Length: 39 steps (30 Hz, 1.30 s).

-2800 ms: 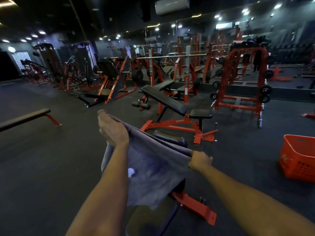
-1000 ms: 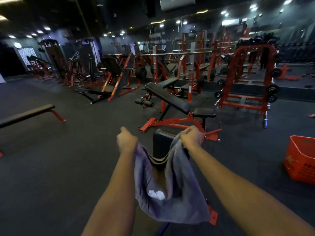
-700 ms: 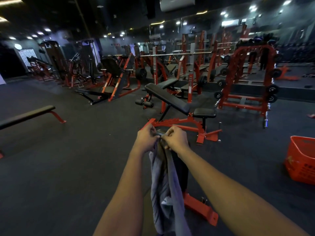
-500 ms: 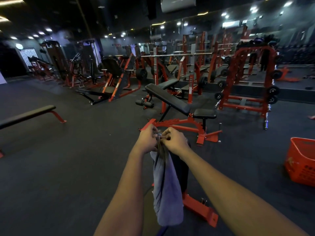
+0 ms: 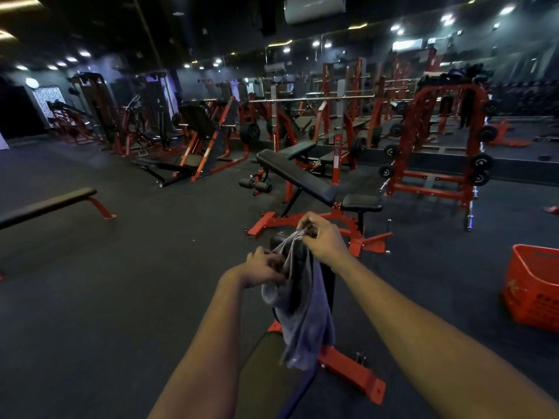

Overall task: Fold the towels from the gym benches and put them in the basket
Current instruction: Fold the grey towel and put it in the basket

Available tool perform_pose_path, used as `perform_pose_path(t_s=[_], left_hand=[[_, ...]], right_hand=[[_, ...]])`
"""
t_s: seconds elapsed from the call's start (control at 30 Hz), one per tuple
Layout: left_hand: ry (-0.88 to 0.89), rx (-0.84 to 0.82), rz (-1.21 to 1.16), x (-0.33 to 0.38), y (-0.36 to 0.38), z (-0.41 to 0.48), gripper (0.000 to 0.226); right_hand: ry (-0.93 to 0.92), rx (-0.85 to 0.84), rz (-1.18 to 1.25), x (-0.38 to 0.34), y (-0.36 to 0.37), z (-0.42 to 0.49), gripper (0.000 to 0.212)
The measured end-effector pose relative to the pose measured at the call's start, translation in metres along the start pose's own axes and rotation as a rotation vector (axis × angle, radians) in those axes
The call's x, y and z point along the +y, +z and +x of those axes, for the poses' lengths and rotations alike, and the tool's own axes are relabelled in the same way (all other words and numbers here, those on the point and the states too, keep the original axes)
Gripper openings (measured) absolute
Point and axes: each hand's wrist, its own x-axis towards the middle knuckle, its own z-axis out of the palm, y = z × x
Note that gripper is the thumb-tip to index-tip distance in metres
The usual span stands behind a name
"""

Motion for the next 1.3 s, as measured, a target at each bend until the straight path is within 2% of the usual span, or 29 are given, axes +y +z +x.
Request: perform_pose_path(t_s=[0.07,0.17,0.23,0.37,0.43,0.5,0.53,0.7,0.8,0.93,1.0,1.07,1.17,1.2,1.3], left_hand=[[-0.064,-0.049,0.058,-0.002,0.013,0.004,0.048],[-0.164,-0.109,0.205,-0.005,0.030,0.005,0.100],[-0.220,-0.115,0.276,-0.007,0.041,0.004,0.116],[-0.240,-0.101,0.327,-0.018,0.042,0.009,0.088],[-0.172,-0.075,0.260,-0.024,0.030,0.013,0.068],[-0.048,0.003,0.108,-0.030,0.016,0.014,0.034],[-0.006,0.027,0.062,-0.030,0.010,0.013,0.030],[0.044,0.088,-0.108,-0.033,-0.001,0.014,0.034],[0.133,0.293,-0.111,-0.032,0.001,0.011,0.033],[0.248,0.624,-0.161,-0.023,0.007,0.007,0.034],[0.287,0.676,-0.186,-0.016,0.004,0.006,0.034],[0.364,0.673,-0.181,-0.005,-0.005,0.005,0.039],[0.463,0.593,-0.176,0.015,-0.018,0.006,0.037],[0.473,0.583,-0.185,0.020,-0.020,0.007,0.039],[0.402,0.616,-0.297,0.017,-0.017,0.007,0.037]], right_hand=[[-0.002,-0.007,0.010,0.001,0.000,0.001,0.028],[0.016,0.024,0.022,0.002,-0.001,0.002,0.032],[0.030,0.066,0.010,0.001,-0.005,0.002,0.033],[0.104,0.161,-0.039,0.018,-0.016,-0.002,0.035],[0.156,0.219,-0.069,0.034,-0.021,-0.009,0.034],[0.193,0.218,-0.107,0.050,-0.026,-0.015,0.033],[0.210,0.201,-0.129,0.056,-0.027,-0.019,0.034],[0.299,0.201,-0.146,0.069,-0.027,-0.028,0.032],[0.440,0.207,-0.172,0.077,-0.026,-0.029,0.030],[0.583,0.177,-0.267,0.068,-0.025,-0.025,0.011],[0.642,0.122,-0.387,0.060,-0.027,-0.021,0.022],[0.595,-0.004,-0.445,0.046,-0.026,-0.013,0.027],[0.287,-0.298,-0.269,0.021,-0.010,0.002,0.053],[0.213,-0.338,-0.228,0.011,-0.003,0.006,0.053],[0.080,-0.229,-0.144,-0.016,0.005,0.016,0.019]])
